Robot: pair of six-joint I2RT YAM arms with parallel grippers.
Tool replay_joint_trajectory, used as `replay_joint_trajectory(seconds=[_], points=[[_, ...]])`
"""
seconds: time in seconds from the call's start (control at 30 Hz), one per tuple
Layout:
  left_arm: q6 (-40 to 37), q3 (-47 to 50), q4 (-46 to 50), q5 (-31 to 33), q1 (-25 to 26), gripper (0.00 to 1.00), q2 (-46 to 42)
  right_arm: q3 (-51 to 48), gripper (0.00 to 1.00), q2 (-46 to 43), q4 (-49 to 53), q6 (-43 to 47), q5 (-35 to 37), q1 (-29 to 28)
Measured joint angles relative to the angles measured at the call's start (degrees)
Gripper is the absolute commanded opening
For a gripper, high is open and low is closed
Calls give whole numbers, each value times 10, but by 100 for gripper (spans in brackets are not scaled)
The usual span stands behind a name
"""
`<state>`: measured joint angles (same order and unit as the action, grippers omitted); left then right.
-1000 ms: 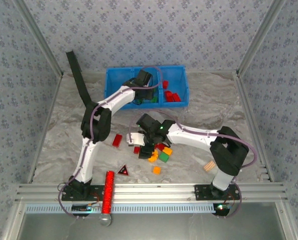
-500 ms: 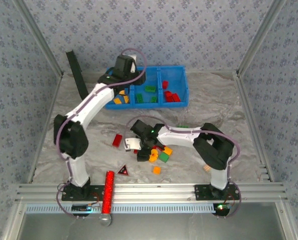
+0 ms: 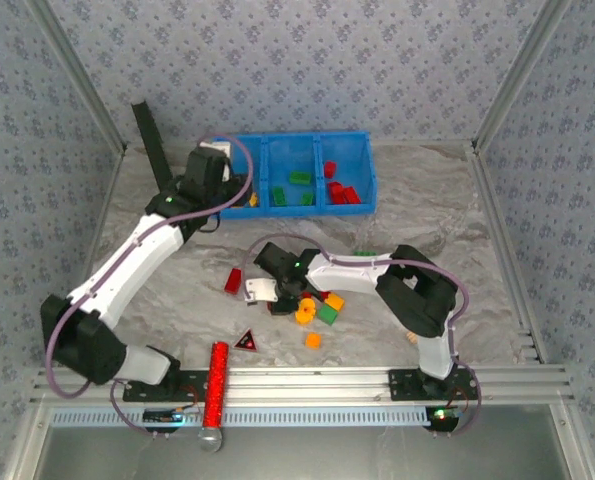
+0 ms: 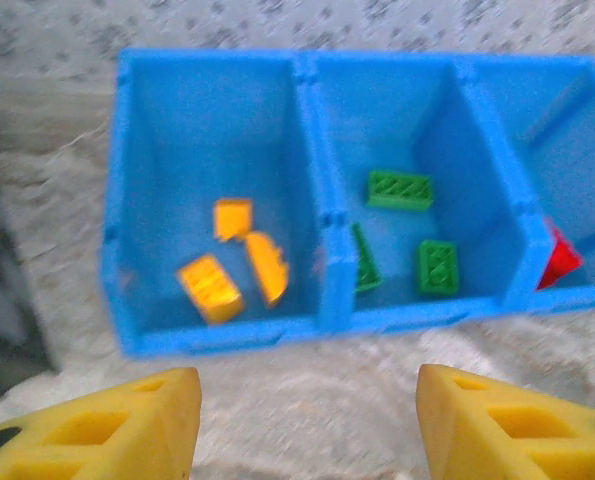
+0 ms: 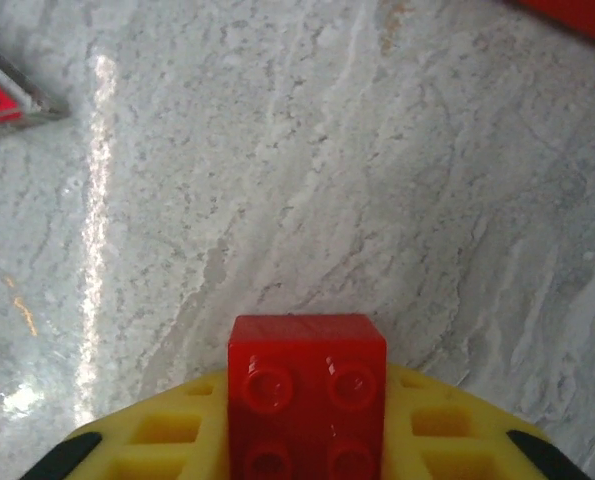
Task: Sort the legos into containers by color
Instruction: Pick up the lego from the bottom-center of the table, then place the lego in the container.
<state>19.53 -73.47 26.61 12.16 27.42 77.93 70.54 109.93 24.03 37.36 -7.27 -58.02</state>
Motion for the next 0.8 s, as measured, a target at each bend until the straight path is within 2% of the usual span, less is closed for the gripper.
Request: replay_joint_trajectory(seconds=[0.17, 0.33, 0.6, 0.8], points=[[-17, 72, 28, 45, -6, 67, -113, 0, 20, -11, -9, -7, -21, 32], [-24, 116, 34, 64, -8, 68, -201, 17, 20, -83, -14, -27, -56, 99], [-24, 163, 51, 65, 18, 69, -196, 81, 22, -162, -28, -64, -115, 234], [-19, 196, 30, 71, 87, 69, -167, 108, 22, -152, -27, -70, -94, 315]])
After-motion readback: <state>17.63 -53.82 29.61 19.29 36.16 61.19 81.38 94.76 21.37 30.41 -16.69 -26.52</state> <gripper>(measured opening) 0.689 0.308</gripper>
